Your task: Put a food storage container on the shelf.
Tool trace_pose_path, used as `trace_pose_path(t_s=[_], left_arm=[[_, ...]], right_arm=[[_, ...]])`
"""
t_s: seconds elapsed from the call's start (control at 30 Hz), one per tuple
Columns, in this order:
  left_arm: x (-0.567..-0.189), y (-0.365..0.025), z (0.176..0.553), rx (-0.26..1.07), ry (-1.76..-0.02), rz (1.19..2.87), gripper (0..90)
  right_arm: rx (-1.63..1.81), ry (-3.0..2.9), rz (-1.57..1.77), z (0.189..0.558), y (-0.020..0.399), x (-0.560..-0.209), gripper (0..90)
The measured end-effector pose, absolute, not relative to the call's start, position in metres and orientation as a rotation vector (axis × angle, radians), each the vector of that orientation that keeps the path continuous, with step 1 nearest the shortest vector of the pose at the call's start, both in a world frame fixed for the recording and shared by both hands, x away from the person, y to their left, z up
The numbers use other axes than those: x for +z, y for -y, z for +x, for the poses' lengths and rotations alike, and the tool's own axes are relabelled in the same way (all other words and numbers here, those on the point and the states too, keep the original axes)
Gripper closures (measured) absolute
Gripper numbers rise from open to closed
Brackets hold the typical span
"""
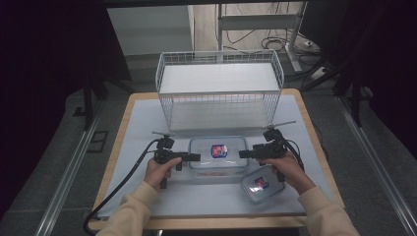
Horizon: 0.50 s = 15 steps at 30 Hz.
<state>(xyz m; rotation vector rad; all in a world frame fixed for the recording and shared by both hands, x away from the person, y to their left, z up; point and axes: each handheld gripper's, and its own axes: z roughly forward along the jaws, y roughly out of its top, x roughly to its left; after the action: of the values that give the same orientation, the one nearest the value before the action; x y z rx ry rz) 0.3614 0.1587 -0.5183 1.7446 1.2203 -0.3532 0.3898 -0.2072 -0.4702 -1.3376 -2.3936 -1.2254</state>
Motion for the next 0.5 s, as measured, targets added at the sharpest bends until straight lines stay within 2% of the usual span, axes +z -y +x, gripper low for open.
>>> trace_pose_path(t_s=[0.5], left_arm=[[-0.522, -0.157, 0.362, -0.37, -1.228, 1.743, 24.0]], right_arm=[[-1.066, 2.318, -1.366, 0.405, 0.202, -0.485, 12.9]])
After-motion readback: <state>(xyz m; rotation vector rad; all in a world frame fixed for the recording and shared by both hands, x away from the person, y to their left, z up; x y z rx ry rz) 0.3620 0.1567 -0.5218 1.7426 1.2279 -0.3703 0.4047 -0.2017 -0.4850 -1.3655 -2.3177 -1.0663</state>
